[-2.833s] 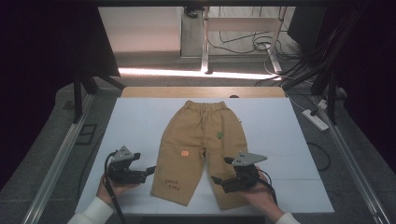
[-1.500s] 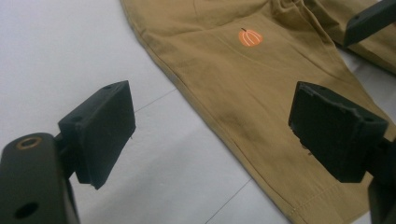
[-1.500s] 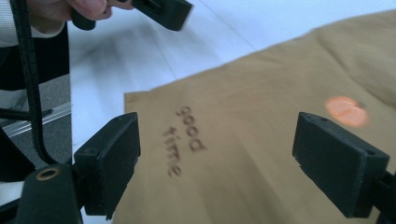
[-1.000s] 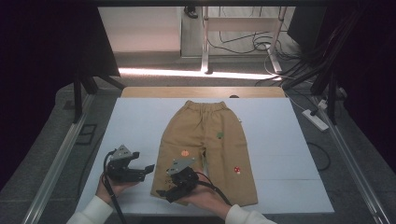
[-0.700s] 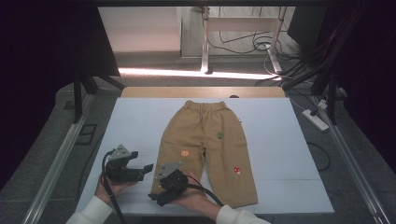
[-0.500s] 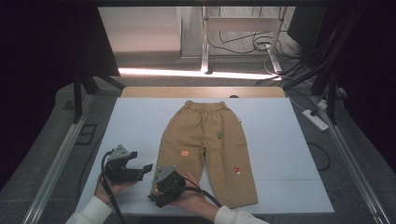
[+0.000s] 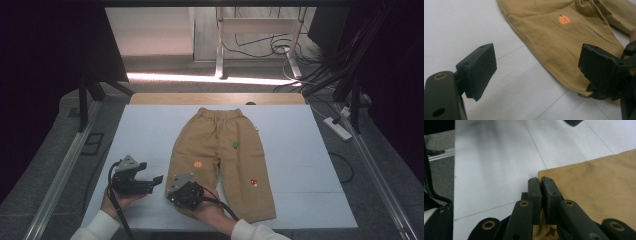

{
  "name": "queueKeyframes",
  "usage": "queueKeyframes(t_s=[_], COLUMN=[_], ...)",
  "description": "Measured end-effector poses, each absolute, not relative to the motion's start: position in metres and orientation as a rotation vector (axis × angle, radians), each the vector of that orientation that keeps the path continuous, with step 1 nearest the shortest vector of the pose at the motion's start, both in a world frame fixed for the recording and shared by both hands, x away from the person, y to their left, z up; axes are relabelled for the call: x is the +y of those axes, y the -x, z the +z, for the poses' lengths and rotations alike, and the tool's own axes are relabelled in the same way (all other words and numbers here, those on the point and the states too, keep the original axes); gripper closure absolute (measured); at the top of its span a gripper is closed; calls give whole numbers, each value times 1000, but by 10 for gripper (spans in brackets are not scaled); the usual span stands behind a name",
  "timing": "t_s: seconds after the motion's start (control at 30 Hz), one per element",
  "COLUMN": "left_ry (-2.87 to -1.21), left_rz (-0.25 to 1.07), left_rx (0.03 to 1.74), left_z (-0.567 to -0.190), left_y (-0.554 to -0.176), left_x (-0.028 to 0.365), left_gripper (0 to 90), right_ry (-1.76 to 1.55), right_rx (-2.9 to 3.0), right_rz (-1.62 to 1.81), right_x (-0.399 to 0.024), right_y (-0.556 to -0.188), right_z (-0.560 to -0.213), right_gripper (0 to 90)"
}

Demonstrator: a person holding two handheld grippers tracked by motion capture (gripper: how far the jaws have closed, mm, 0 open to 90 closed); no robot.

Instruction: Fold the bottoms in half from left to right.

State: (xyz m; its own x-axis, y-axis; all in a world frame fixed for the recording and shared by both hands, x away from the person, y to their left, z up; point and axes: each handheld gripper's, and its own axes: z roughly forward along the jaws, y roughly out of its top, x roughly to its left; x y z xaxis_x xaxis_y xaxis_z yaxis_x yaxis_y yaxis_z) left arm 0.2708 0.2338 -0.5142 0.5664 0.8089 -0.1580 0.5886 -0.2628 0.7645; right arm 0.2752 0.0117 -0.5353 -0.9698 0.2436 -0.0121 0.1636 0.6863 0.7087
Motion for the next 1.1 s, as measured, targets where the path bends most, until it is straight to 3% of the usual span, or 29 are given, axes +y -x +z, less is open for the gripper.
queueKeyframes(t_s=[0.27, 1.1], left_ry=[-1969, -2012], left_rz=[321, 248], left_rx=[1135, 1102], left_z=[-512, -497], left_y=[-280, -345], left_x=[231, 198], left_gripper=[147, 161], right_ry=[-325, -324], right_rx=[2745, 2736], right_rz=[1258, 1295], right_x=[1, -8], right_y=[-271, -268], right_z=[-520, -518], right_gripper=[861, 861])
